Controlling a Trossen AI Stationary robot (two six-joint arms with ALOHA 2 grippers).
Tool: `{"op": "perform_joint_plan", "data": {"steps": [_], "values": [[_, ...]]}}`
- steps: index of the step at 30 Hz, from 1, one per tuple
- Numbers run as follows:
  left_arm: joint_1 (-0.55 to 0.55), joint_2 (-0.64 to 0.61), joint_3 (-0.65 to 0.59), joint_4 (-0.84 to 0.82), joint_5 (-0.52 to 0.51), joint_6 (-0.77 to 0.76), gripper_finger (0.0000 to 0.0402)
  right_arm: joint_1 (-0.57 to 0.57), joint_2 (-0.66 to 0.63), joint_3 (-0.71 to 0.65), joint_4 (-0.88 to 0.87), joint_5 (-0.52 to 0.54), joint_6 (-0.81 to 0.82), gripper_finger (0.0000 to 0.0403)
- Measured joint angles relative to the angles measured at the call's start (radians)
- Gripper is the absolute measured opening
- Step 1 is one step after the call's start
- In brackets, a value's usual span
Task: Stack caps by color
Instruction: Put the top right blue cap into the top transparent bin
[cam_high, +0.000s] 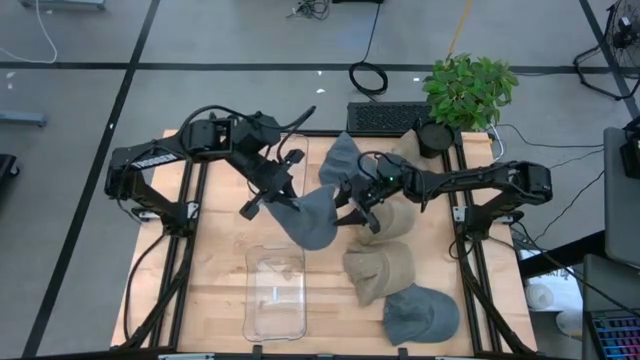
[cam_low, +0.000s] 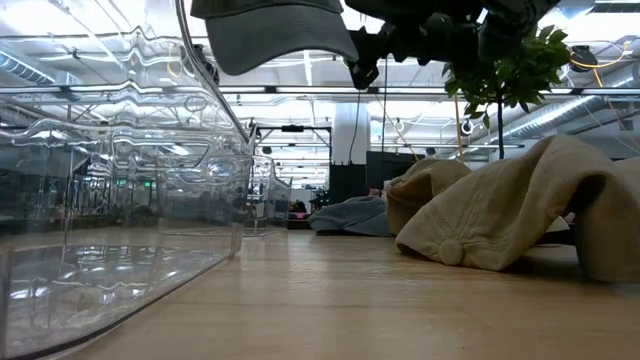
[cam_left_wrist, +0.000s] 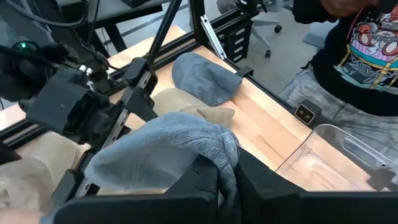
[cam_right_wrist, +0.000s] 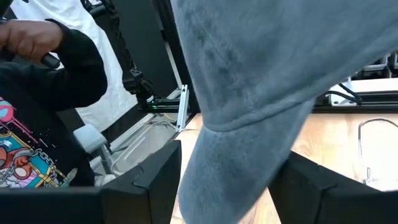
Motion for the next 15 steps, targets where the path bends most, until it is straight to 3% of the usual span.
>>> {"op": "perform_joint_plan", "data": {"steps": [11,15], "values": [[0.000,0.000,0.000,-0.007,0.000,-0.016,0.0016,0.000,0.013,0.000,0.090,0.025,0.024,0.0199],[0.000,0.000,0.000,-0.007,0.000,-0.018,0.0016,0.000,0.024,-0.001,0.084,0.027,0.021,0.0165]]}}
